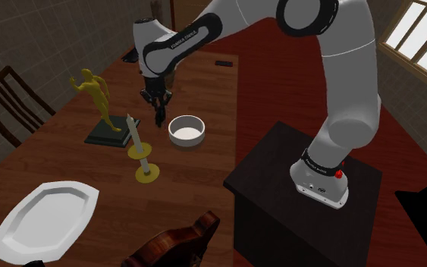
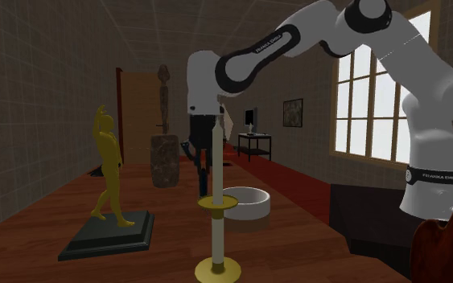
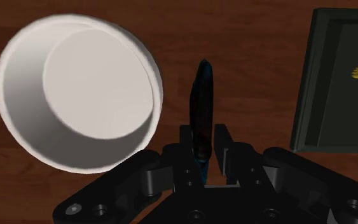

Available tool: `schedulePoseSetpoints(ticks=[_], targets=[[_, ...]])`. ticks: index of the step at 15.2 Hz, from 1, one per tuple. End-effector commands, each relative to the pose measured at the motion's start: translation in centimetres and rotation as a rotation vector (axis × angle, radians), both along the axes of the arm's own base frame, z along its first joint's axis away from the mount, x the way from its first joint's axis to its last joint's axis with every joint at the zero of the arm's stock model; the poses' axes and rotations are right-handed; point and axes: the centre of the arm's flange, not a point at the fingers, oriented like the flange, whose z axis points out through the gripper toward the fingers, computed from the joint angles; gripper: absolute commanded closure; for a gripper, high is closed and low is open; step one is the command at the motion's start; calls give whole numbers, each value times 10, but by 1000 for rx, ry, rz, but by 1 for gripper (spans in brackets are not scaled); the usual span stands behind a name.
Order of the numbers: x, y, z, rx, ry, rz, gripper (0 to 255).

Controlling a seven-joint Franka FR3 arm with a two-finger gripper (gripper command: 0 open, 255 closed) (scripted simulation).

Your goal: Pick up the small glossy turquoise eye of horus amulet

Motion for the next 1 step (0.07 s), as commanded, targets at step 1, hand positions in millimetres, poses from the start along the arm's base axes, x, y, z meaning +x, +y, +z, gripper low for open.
schedulePoseSetpoints(ticks=[1], targets=[[0,-1,3,0,0,0,255]])
